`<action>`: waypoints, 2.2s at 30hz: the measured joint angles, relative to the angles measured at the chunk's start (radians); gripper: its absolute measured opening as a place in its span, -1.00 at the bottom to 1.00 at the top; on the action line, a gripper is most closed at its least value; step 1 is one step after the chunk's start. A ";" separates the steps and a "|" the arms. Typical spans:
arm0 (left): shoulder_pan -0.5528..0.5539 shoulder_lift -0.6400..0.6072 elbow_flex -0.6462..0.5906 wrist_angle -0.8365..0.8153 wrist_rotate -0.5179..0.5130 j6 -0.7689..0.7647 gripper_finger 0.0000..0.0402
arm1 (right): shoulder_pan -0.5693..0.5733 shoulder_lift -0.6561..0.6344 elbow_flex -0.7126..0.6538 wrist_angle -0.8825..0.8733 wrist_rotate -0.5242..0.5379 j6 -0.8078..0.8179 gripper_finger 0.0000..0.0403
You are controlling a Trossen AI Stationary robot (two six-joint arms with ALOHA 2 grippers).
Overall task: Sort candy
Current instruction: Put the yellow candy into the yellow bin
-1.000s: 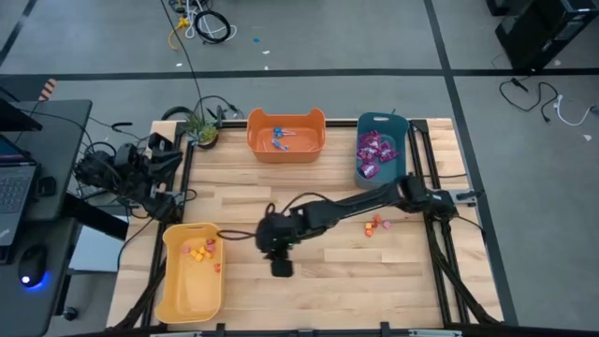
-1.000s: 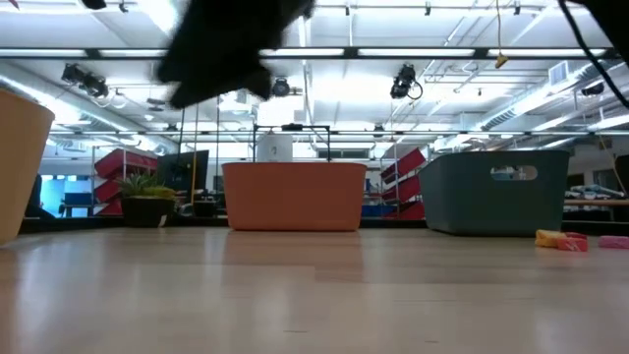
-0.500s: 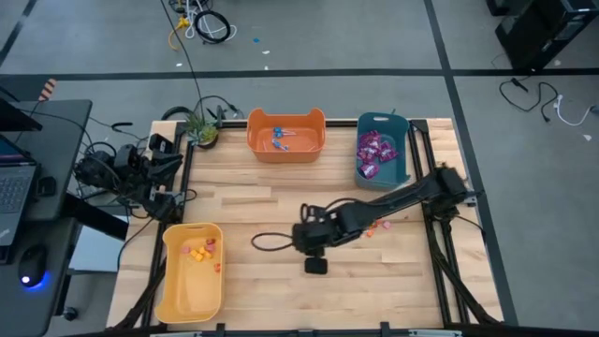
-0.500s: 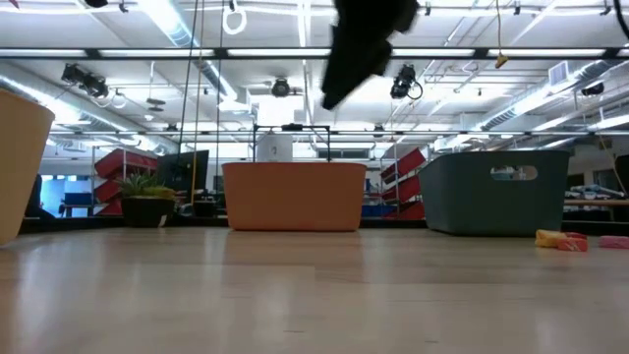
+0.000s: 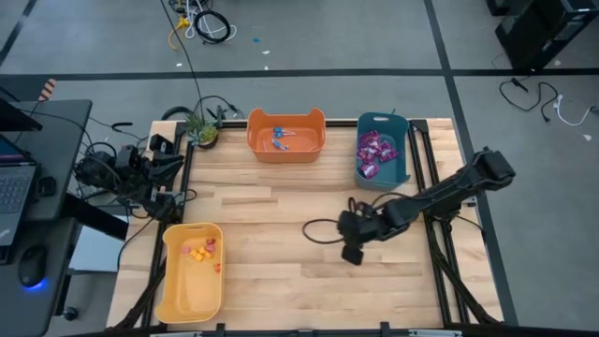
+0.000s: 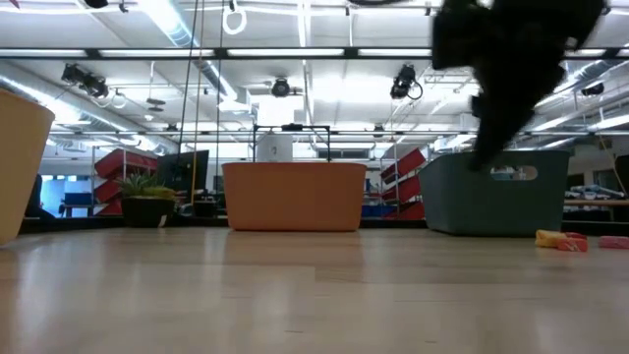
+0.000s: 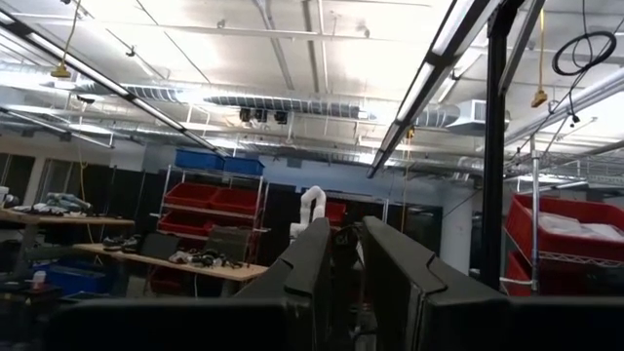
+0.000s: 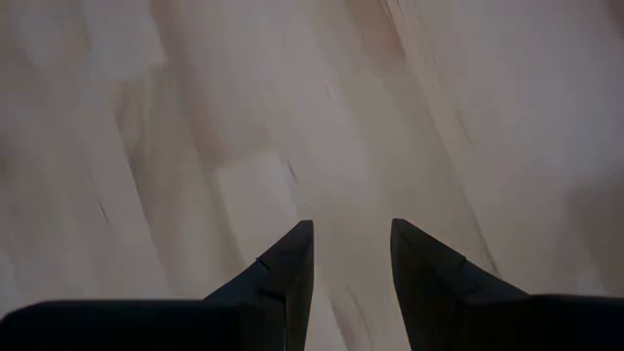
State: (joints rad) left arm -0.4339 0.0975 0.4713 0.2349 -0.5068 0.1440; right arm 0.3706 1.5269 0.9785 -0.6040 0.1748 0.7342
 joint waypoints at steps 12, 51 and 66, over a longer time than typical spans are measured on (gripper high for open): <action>0.000 0.000 0.000 -0.006 0.000 0.000 -0.67 | 0.061 -0.187 -0.252 -0.021 0.045 0.068 -0.39; 0.000 0.000 0.000 -0.033 0.000 0.008 -0.67 | -0.012 0.022 -0.262 -0.067 0.006 0.027 -0.32; 0.000 0.000 0.000 -0.033 0.000 0.007 -0.67 | -0.013 0.025 -0.236 -0.075 -0.017 0.056 -0.73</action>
State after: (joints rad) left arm -0.4341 0.0973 0.4713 0.2024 -0.5068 0.1514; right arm 0.3580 1.5522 0.7424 -0.6792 0.1575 0.7906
